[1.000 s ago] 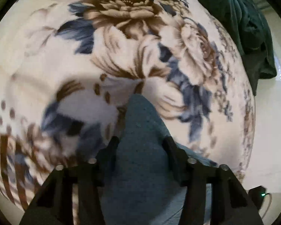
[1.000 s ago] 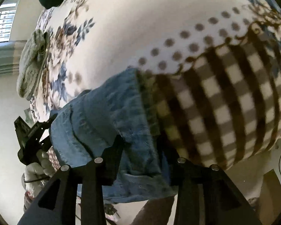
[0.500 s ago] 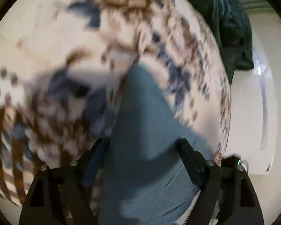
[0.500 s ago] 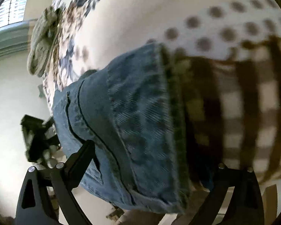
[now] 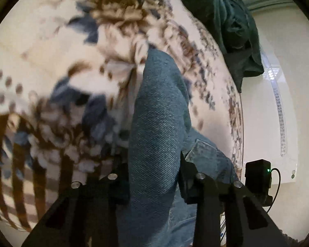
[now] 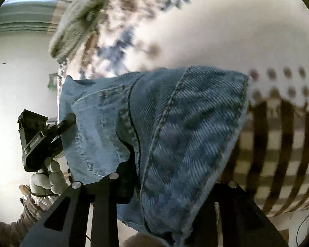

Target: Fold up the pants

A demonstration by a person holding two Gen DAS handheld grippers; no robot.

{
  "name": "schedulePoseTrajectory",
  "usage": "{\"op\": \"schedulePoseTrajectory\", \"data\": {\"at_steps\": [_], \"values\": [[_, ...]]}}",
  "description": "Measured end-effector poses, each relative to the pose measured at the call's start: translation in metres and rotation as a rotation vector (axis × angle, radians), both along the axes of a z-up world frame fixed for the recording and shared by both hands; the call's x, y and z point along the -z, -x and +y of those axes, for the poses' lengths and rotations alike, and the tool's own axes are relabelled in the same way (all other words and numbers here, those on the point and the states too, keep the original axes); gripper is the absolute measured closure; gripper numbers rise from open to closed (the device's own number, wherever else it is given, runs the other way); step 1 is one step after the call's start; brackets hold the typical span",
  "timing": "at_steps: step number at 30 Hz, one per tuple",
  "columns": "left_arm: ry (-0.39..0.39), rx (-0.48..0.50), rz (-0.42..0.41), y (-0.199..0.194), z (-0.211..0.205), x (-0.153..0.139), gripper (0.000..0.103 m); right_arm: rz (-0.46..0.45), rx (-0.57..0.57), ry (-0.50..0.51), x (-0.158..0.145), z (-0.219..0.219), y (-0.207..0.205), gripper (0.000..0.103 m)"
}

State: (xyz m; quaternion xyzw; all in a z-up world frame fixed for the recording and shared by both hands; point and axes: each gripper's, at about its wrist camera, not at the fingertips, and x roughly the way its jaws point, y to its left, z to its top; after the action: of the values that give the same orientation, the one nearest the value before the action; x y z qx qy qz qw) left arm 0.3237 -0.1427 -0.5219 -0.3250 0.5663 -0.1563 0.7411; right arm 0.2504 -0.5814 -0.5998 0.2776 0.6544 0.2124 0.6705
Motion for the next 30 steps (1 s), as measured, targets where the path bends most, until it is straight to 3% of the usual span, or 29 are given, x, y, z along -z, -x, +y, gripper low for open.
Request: {"op": "schedulePoseTrajectory", "data": {"at_steps": [6,7,8,11,12,15,17,20,22,24,25,26,28,30], "values": [[-0.032,-0.033,-0.069,-0.03,0.031,-0.034,0.072,-0.036,0.0,-0.035,-0.02,0.032,-0.046,0.071],[-0.044,-0.035,-0.06,-0.037,0.036,-0.03,0.071,-0.019,-0.019,-0.005,-0.014,0.039,-0.054,0.062],[-0.057,-0.028,-0.041,-0.045,0.041,-0.02,0.07,0.023,-0.038,0.076,-0.004,0.046,-0.064,0.046],[-0.138,-0.015,0.091,-0.055,0.051,0.012,0.062,0.072,-0.042,0.199,0.01,0.043,-0.063,0.034],[-0.144,-0.023,0.096,-0.053,0.054,0.012,0.058,0.072,-0.035,0.23,0.007,0.041,-0.058,0.034],[-0.22,-0.039,0.056,-0.036,0.059,-0.013,0.03,0.044,0.005,0.327,-0.017,0.033,-0.031,0.034],[-0.244,-0.085,0.041,-0.013,0.065,-0.032,0.029,0.037,0.071,0.346,-0.033,0.021,-0.007,0.034],[-0.265,-0.158,0.071,0.018,0.064,-0.045,0.029,0.076,0.234,0.256,-0.052,0.02,0.024,0.034],[-0.249,-0.199,0.1,0.039,0.061,-0.045,0.029,0.097,0.254,0.195,-0.054,0.032,0.037,0.034],[-0.257,-0.241,0.149,0.05,0.054,-0.039,0.029,0.17,0.27,0.118,-0.041,0.06,0.043,0.034],[-0.252,-0.276,0.174,0.06,0.054,-0.037,0.029,0.215,0.271,0.098,-0.03,0.073,0.045,0.038],[-0.244,-0.307,0.195,0.07,0.054,-0.035,0.029,0.251,0.283,0.075,-0.019,0.082,0.048,0.048],[-0.228,-0.352,0.226,0.086,0.056,-0.032,0.029,0.307,0.32,0.04,-0.002,0.092,0.054,0.051],[-0.153,-0.408,0.281,0.099,0.061,-0.02,0.029,0.324,0.379,0.011,0.009,0.094,0.059,0.053]]}}
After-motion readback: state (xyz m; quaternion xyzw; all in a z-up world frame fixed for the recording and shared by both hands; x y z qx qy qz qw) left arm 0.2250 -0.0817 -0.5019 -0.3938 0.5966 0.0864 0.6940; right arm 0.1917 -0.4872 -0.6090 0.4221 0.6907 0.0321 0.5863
